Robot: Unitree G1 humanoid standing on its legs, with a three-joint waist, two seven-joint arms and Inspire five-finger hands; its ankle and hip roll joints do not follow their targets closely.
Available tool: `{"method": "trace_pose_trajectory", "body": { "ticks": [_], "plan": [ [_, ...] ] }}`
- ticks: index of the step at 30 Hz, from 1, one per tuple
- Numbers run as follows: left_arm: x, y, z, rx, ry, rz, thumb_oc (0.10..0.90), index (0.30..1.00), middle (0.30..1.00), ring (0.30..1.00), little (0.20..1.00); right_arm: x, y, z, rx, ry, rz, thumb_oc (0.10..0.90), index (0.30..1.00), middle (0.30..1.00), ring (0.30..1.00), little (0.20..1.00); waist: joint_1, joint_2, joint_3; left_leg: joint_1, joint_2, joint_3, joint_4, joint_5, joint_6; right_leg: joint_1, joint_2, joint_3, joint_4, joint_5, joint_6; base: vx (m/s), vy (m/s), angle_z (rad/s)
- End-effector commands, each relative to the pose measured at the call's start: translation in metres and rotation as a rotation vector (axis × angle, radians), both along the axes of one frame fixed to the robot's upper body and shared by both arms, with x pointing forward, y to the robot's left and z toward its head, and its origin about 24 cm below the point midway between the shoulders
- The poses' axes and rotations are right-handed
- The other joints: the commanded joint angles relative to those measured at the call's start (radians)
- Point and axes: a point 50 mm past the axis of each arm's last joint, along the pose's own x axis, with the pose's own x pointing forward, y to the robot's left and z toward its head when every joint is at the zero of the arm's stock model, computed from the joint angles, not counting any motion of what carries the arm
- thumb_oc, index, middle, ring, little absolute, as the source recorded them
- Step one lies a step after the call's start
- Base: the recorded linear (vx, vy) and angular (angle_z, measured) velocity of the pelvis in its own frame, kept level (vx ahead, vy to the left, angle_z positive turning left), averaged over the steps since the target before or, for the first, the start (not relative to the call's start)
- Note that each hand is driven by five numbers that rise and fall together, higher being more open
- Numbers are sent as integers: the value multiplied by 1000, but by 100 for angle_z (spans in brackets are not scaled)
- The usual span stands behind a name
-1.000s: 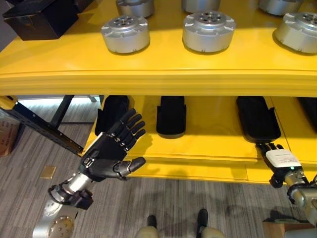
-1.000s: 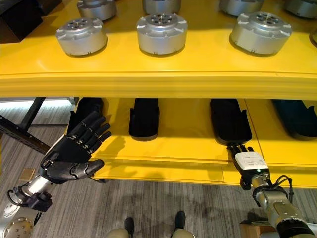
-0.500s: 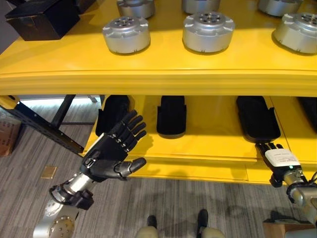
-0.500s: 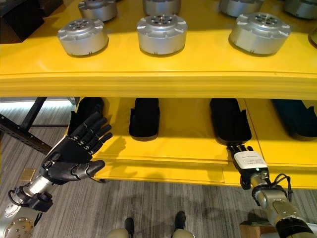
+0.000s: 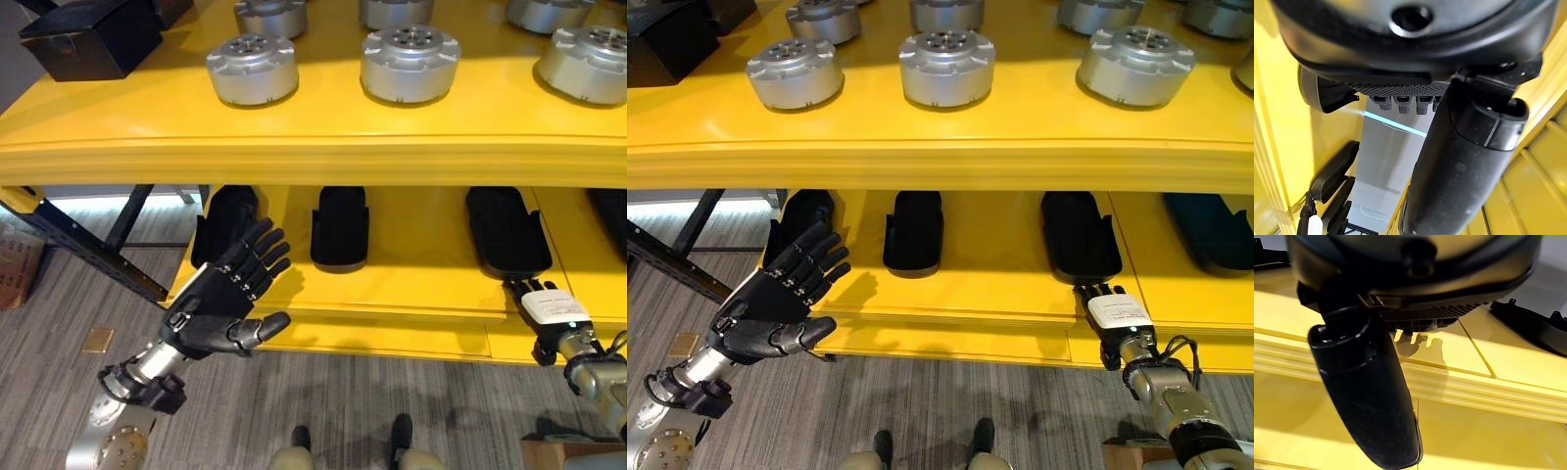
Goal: Move parts from the plastic box to the shelf.
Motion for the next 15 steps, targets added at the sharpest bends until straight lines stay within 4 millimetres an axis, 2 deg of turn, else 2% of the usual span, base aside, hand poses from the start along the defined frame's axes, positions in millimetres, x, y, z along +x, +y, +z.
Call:
{"method": "trace_pose_trajectory", "body": {
  "ticks": [1,15],
  "plan": [
    [13,-14,34,4,-194,-91,900,1000,1000,1000,1000,35,4,44,-63,-146,48,900,1000,1000,1000,1000,32,-31,-30,-64,44,-28,58,-16,0,4,-80,-31,172,-203,34,0,0,0],
    [15,-17,35,2,-196,-99,900,1000,1000,1000,1000,44,9,52,-41,-173,47,900,1000,1000,1000,1000,32,-27,-25,-69,42,-29,62,-15,1,-2,-82,-29,180,-203,32,0,0,0]
  ]
}}
